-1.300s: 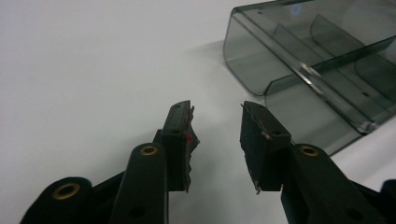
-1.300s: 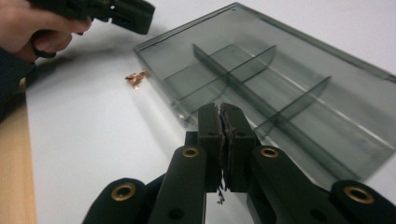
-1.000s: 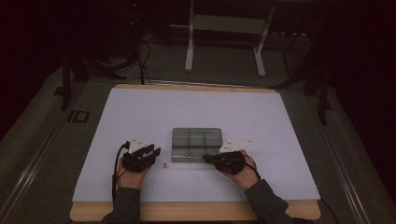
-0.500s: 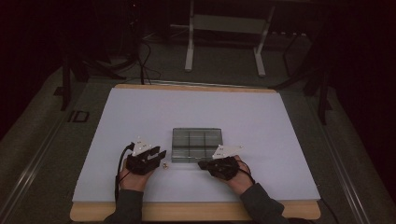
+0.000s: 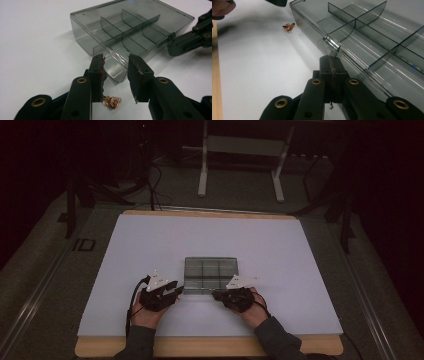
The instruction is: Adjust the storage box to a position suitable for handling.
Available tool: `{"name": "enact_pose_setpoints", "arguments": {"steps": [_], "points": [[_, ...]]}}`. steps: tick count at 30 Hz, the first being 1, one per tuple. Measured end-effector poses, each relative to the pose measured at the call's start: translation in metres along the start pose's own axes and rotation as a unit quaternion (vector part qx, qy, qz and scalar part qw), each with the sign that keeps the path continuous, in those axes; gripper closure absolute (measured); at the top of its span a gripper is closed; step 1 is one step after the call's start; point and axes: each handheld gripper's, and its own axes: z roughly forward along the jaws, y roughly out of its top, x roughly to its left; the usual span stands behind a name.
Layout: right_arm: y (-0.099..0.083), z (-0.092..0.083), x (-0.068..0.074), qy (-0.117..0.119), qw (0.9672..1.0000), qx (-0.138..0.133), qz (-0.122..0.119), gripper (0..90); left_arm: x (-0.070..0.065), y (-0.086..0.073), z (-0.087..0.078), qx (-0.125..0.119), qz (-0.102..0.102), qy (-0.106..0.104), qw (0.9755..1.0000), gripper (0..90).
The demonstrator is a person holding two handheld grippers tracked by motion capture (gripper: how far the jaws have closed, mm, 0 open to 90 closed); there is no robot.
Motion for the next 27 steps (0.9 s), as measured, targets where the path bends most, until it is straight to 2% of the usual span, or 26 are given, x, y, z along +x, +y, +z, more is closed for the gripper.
{"name": "enact_pose_setpoints", "arguments": {"steps": [17, 27], "points": [[0.0, 0.001, 0.0, 0.005, 0.9999, -0.007, 0.007, 90.0, -0.007, -0.001, 0.009, 0.022, 0.019, -0.013, 0.9995, 66.9], [0.0, 0.001, -0.001, 0.006, 0.9999, -0.006, 0.006, 90.0, -0.011, -0.002, 0.014, 0.038, 0.036, -0.002, 0.9986, 70.9]]}}
